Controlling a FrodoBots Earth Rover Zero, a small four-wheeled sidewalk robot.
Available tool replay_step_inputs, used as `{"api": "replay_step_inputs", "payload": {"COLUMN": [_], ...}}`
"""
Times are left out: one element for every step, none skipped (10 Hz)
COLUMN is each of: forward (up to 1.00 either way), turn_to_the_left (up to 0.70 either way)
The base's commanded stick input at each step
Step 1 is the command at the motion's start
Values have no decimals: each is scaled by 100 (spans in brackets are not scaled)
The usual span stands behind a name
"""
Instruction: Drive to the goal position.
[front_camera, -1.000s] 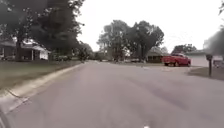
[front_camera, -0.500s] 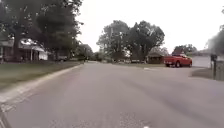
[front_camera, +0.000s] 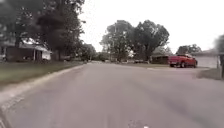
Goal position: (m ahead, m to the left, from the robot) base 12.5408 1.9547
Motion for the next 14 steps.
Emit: {"api": "replay_step_inputs", "payload": {"forward": [70, 70, 70, 70, 70, 70, 70, 70, 70, 70, 70, 70, 70, 70], "turn_to_the_left": [0, 0, 0, 9, 23, 29, 35, 29, 0, 0, 0, 0, 0, 0]}}
